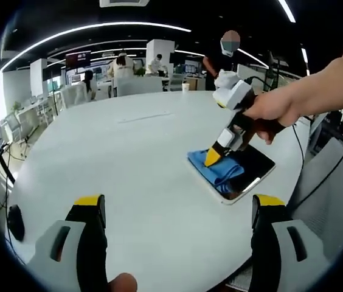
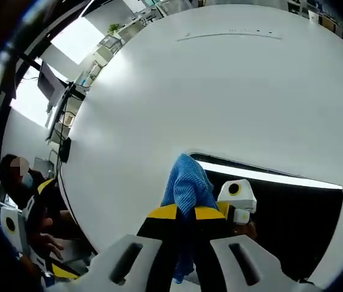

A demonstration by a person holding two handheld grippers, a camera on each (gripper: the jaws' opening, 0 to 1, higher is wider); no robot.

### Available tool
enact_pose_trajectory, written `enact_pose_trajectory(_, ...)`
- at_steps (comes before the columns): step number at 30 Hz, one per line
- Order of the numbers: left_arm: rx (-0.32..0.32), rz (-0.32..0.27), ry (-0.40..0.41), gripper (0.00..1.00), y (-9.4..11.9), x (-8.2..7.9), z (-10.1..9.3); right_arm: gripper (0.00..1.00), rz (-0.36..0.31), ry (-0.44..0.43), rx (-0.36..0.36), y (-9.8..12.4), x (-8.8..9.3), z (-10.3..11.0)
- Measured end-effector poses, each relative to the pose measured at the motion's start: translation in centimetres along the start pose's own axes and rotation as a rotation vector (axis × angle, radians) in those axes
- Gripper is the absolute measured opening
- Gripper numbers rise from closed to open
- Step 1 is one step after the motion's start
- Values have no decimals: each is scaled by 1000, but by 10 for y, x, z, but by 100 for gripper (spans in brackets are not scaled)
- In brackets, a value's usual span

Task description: Wipe the mirror surface with the cleaning cloth until all visible marks leave the cleaned area.

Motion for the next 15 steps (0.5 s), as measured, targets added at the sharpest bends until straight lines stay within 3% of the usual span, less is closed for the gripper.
enact_pose_trajectory(15,-7,-9,-6,99,2,-6,-1,2,4,11,-7,0,3,2)
Point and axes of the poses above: the point that each gripper's makers call its tool centre point, and the gripper's own axes: y roughly backward along the fingers, z roughly to its left, x roughly out of its underside, the point moved 2 cm from there along y, roughly backward along the fingers, and after that the axes turned 14 degrees about -z, right-handed, at the moved point
